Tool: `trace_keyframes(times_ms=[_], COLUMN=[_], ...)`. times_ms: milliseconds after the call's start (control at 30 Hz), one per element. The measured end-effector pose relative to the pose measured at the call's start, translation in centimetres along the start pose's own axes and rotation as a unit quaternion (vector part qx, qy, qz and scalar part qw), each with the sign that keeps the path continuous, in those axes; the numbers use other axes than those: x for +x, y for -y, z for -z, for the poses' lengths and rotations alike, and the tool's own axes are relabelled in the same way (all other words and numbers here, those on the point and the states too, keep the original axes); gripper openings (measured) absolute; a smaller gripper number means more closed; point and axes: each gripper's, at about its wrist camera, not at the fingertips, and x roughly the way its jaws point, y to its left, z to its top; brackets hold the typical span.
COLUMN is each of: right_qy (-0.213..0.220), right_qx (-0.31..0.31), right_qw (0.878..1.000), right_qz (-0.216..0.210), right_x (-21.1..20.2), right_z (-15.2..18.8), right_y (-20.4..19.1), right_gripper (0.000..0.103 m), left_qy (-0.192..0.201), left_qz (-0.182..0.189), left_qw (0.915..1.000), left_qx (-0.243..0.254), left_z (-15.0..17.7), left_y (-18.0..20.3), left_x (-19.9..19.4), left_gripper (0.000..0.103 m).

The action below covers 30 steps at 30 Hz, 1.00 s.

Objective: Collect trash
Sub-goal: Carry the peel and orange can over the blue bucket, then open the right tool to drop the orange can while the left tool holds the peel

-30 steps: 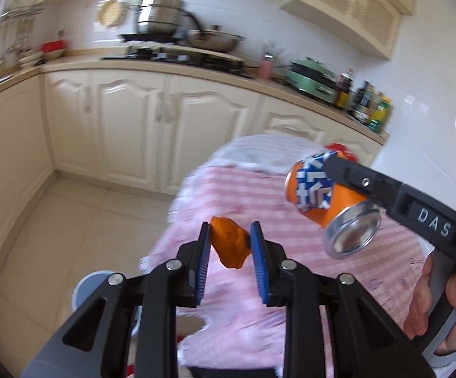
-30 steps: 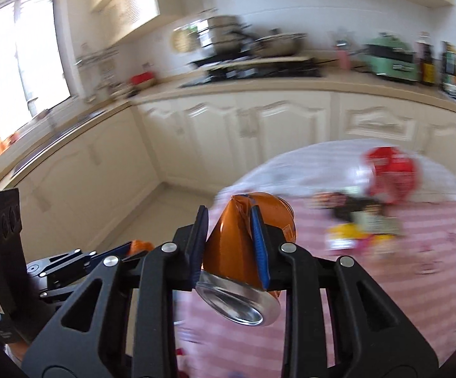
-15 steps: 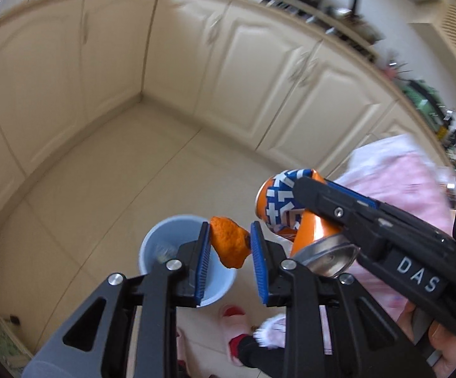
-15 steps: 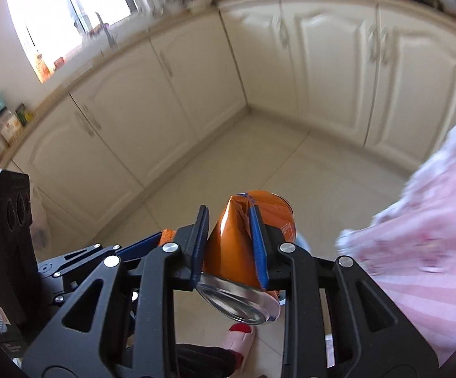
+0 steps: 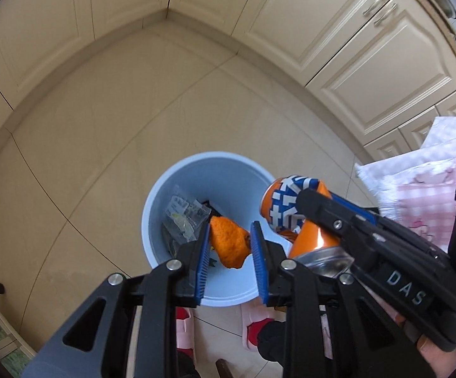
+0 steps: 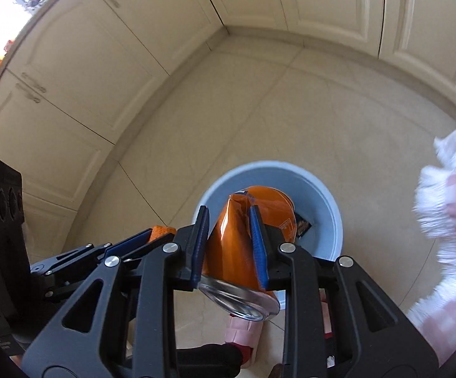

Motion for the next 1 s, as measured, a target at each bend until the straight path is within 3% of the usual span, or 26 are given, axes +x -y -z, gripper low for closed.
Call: trace_keyframes(times_ms=[200, 367, 433, 500, 1000], right_qy=[-0.020, -0.014, -0.008, -0.003, 0.010], right_qx=[0.010, -0.005, -0.014, -0.014, -0.004], right_qw=[1.000, 0.999, 0.998, 0.998, 0.997], right_qz=[0.001, 0.037, 0.057, 0.068, 0.078], right_x=[2.0, 1.2, 0.9, 0.7, 0.9], right_z=[0.8, 1.2, 1.4, 1.7, 2.0], right_y=[1.0, 0.6, 0.5, 0.9, 2.3], right_gripper=[0.027, 0.028, 0.032, 0.043, 0.046], left_qy=[-0.022, -0.029, -0.034, -0.037, -0.040], left_qz=[0.001, 0.004, 0.004, 0.005, 0.015], left_qw=[0.9997, 0.9994, 0.9993, 0.9992, 0.9991], left_qx=[-0.010, -0.016, -0.016, -0.014, -0.009], left_z=[0.4, 0.6, 0.8, 0.8, 1.0], left_y=[-0.8, -0.9, -0.9, -0.7, -0.5], left_x=[2.7, 3.8, 4.2, 4.6, 4.2], left_gripper=[0.024, 0.024, 0.025, 0.025, 0.028])
